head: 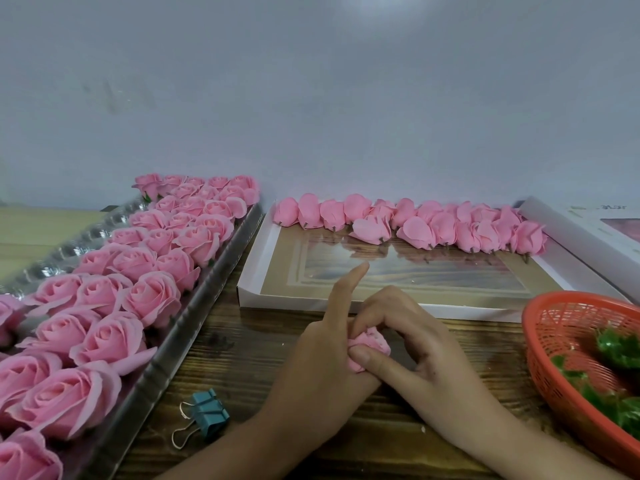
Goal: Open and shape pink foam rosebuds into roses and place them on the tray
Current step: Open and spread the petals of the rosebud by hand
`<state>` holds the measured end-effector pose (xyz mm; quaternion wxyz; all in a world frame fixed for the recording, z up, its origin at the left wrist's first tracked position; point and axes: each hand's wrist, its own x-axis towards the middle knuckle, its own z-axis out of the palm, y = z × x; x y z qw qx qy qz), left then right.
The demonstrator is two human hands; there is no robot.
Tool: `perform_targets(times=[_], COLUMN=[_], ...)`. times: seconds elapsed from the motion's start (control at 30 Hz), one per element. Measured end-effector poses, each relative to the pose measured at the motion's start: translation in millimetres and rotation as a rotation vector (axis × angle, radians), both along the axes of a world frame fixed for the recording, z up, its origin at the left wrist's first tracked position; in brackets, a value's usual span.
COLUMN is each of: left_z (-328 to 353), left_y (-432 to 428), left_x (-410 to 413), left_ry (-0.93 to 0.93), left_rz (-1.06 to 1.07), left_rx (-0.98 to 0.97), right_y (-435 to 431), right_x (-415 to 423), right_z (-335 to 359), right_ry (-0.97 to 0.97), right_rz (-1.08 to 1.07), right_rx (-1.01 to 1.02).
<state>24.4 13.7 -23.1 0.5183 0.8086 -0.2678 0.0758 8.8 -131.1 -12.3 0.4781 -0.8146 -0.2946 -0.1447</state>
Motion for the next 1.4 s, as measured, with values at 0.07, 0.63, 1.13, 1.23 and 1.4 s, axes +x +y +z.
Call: perform_targets(times=[0.07,0.63,1.13,1.23,1.4], left_z=[0.7,1.1,-1.5,-2.8,-2.4], left_y=[0.8,1.2,1.1,0.9,0.3], left_x=[1.1,0.7,2.3,2.7,1.2], left_ry=[0.049,0.111,0.066,0.020,0.043], left_rz=[-0.038,-0.061,-0.029,0.027,0.000], left_rx=[-0.046,-0.079,-0.045,0.031,0.010], right_y=[-1.1,-1.0,0.2,1.0,0.2], right_x=[2.3,2.5,0.9,-0.2,3.0], right_z=[0.1,0.1,-0.2,-1.6,-4.1], right_ry=[0.024,0.064,0.072,0.061,0.069], right_rz=[0.029,0.006,0.002,-0.058,-0.041], right_rx=[0.025,0.113,0.064,0.050,0.043])
